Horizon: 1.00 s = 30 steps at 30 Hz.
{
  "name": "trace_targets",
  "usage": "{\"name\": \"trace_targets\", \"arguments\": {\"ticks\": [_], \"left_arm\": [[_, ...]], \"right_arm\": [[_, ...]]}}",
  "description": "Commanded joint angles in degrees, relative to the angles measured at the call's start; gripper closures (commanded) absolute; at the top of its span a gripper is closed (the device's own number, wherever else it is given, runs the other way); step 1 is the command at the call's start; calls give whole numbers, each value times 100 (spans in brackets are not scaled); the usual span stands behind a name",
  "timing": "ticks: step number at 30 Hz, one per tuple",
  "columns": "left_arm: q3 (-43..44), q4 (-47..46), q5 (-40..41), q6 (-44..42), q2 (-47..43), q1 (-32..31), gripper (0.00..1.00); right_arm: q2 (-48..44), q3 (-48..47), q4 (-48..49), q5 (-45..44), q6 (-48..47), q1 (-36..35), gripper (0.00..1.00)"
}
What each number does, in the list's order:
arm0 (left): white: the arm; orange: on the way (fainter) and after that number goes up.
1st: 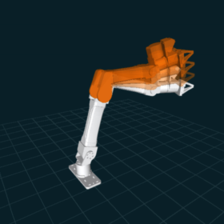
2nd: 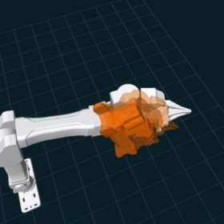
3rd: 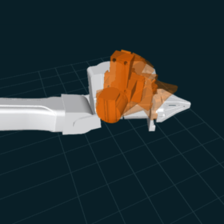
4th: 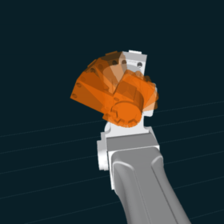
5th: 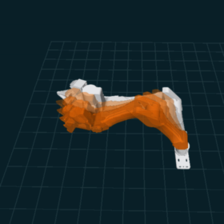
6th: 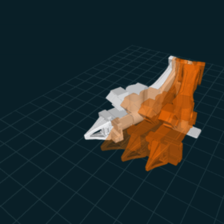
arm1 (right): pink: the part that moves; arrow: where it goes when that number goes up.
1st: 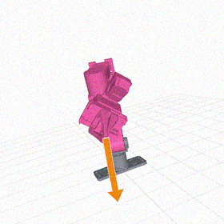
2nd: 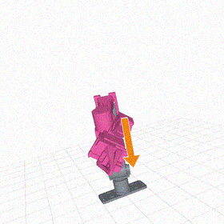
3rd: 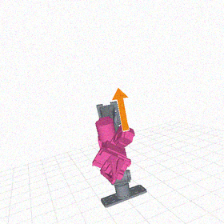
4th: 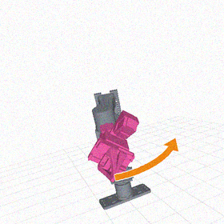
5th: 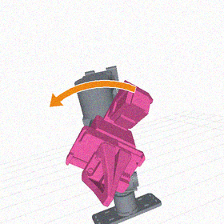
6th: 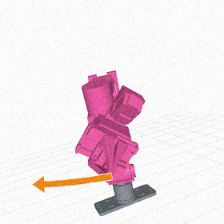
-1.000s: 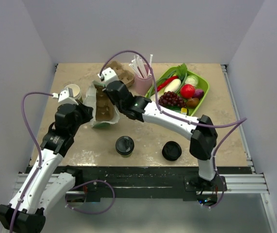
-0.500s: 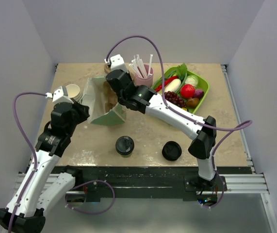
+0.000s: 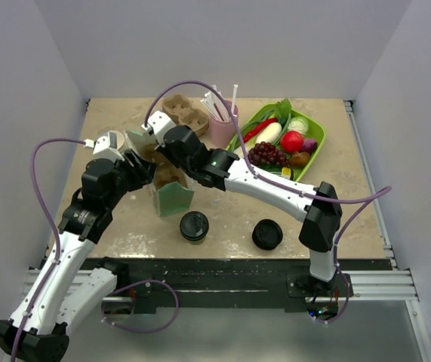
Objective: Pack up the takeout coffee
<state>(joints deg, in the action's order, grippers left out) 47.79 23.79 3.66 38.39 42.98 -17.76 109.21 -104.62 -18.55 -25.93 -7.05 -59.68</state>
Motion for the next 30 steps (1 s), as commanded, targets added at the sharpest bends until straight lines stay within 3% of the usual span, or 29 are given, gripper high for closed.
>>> {"name": "trace_targets", "arguments": {"ticks": [1,2,5,8,14,20,27,28,29,30], "left_arm": [[450,599,643,-43,-132,-17,32],[616,853,775,19,-158,-17,22],[1046,1240,1163,37,-238,-17,6],[1591,1732,1303,-103,-299,-17,0],[2146,1699,1278,-754,-388,-17,0],[1866,1173,242,-1053,596,-17,0],[1786,908,415,-1044,1562,-26,0],[1804,951,529,-1001,1642,-26,0],[1839,952,739,-1000,1722,-26,0],[1865,961,846,-1000,1853,-26,0]], "right_arm": [[-523,-50,739,-245,-753,0,93],[-532,-85,660,-246,-815,9,93],[-567,-207,467,70,-1087,9,92],[-497,-514,97,369,-1175,44,91],[-471,-455,-18,932,-2140,62,91],[-453,-621,-360,1625,-2626,106,88],[-330,-621,-316,1539,-2451,263,80],[-313,-621,-247,1495,-2389,281,77],[-330,-639,-220,1416,-2258,299,61],[-330,-647,-185,1346,-2196,334,57]]}}
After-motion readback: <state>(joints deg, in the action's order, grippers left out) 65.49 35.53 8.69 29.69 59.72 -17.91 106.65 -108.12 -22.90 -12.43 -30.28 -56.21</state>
